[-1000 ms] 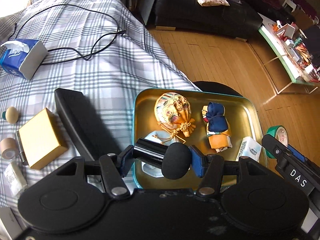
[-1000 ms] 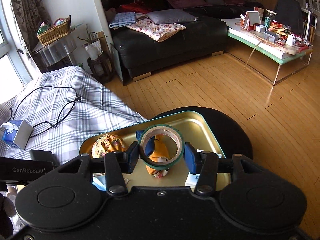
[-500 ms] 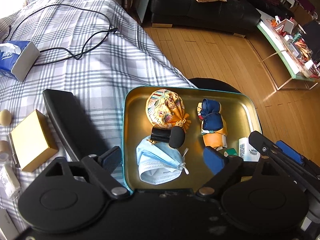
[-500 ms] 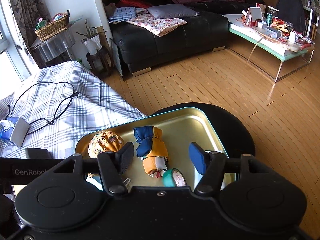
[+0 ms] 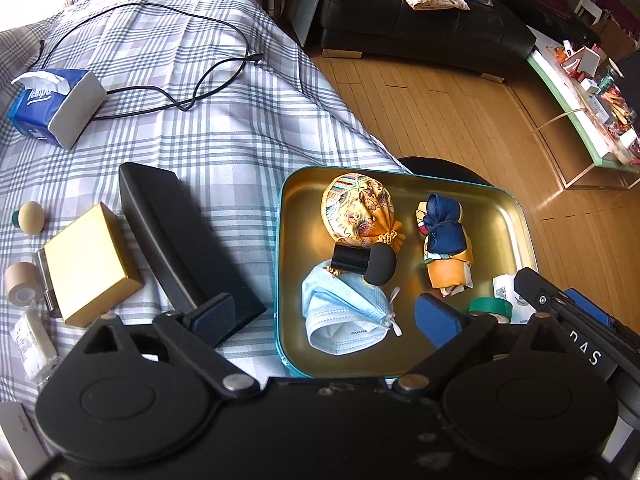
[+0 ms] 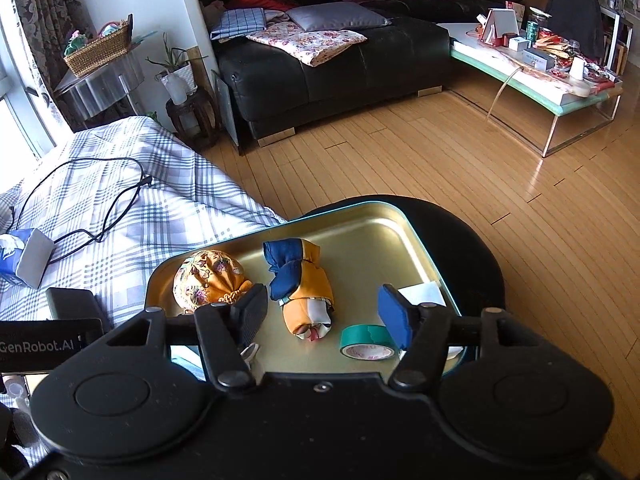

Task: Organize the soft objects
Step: 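Open the left tool to drop the sponge brush into the gold tray, then move both open tools back over the plaid cloth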

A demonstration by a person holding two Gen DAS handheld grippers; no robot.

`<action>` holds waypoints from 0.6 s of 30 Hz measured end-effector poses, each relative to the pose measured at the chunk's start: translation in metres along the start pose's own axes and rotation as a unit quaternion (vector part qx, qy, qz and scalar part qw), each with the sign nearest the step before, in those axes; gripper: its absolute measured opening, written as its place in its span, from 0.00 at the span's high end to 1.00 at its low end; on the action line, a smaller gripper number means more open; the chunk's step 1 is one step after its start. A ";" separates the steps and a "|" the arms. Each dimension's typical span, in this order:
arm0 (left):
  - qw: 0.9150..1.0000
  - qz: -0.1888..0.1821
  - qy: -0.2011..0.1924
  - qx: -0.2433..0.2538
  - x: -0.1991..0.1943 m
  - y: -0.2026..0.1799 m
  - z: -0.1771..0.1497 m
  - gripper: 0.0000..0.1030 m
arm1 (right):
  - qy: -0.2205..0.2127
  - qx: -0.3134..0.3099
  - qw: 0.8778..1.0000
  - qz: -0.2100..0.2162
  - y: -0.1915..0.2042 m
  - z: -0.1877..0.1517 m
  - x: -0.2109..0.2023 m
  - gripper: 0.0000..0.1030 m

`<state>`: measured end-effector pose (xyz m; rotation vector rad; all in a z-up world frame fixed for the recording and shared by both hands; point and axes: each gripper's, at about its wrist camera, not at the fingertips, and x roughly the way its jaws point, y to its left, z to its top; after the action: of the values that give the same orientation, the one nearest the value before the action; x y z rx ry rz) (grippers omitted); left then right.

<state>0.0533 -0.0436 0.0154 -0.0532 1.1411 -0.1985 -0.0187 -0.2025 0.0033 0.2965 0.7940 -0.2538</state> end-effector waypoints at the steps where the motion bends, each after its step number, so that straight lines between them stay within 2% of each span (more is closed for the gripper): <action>1: 1.000 0.002 -0.003 0.001 -0.002 0.001 -0.001 0.04 | 0.000 -0.002 1.000 0.000 0.001 -0.001 -0.001 0.42; 9: 1.000 0.008 -0.026 -0.009 -0.026 0.021 -0.011 0.01 | 0.000 -0.027 1.000 -0.002 0.021 -0.005 -0.010 0.42; 18: 0.997 0.016 -0.059 -0.048 -0.061 0.070 -0.026 0.01 | 0.001 -0.077 0.997 0.010 0.066 -0.017 -0.024 0.42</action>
<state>0.0147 0.0379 0.0490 -0.1299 1.0330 -0.1109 -0.0241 -0.1320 0.0200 0.1603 0.8065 -0.1720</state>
